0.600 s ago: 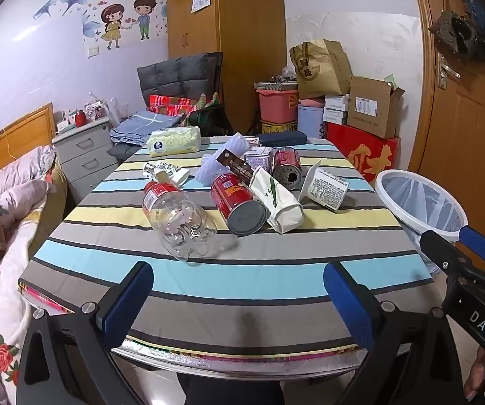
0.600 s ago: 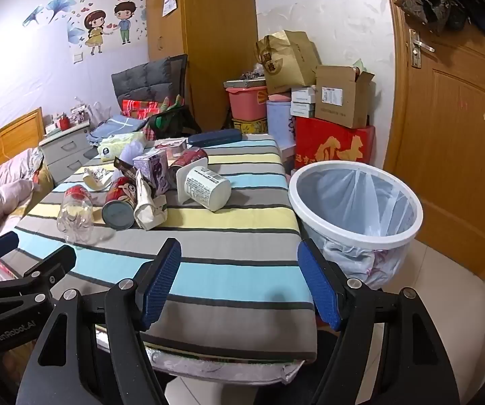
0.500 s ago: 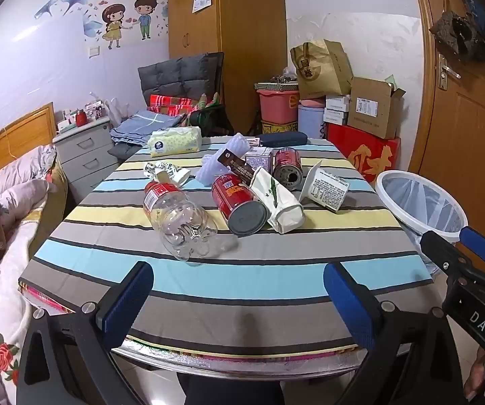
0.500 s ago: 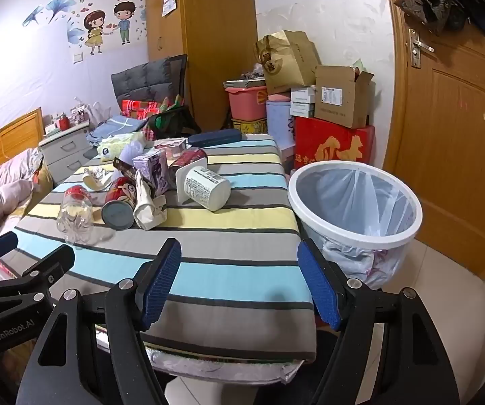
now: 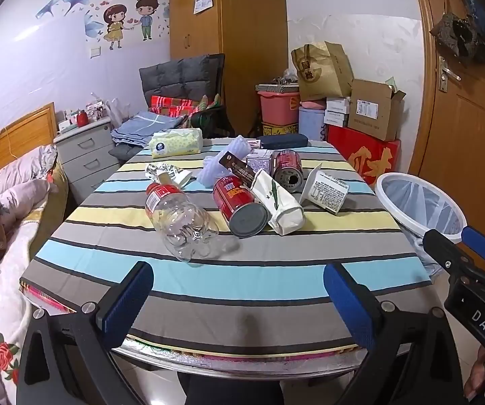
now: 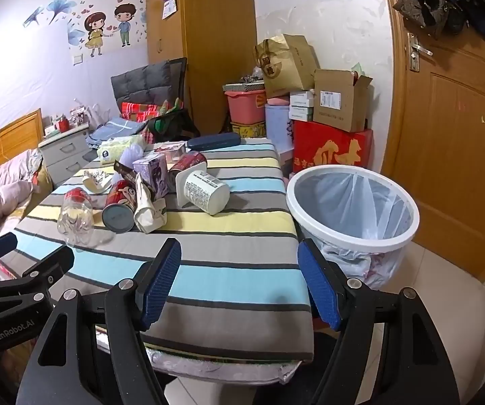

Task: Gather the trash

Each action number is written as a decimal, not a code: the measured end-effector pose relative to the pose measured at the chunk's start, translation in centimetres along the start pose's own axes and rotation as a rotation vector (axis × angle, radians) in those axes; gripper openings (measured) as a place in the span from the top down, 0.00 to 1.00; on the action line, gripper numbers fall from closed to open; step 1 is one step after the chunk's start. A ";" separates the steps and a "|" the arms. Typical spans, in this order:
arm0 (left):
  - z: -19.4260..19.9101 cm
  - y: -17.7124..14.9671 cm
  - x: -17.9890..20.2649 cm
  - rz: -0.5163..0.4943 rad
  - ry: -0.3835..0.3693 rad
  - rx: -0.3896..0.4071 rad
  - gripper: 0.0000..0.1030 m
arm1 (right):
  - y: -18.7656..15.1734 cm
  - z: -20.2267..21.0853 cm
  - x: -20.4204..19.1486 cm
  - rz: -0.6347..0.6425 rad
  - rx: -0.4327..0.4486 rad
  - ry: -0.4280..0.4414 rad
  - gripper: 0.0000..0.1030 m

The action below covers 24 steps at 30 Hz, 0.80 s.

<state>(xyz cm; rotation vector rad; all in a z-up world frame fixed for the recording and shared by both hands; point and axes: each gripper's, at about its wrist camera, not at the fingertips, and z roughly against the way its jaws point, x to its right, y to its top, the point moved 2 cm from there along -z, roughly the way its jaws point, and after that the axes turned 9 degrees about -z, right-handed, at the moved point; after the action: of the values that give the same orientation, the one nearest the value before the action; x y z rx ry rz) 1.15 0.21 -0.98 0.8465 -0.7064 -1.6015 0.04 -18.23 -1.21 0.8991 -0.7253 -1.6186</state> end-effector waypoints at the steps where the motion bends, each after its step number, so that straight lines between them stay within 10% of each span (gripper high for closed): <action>1: -0.1 0.1 0.1 0.000 0.000 -0.002 0.01 | 0.0 0.0 0.0 -0.001 0.001 0.000 0.29; 24: 0.2 0.3 -0.3 0.011 0.000 -0.001 0.01 | 0.1 0.3 -0.1 0.005 0.011 -0.001 0.29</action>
<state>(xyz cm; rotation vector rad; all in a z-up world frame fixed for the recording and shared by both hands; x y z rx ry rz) 1.14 0.48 -0.58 0.8410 -0.7093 -1.5920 -0.17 -18.17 -0.95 0.9038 -0.7370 -1.6123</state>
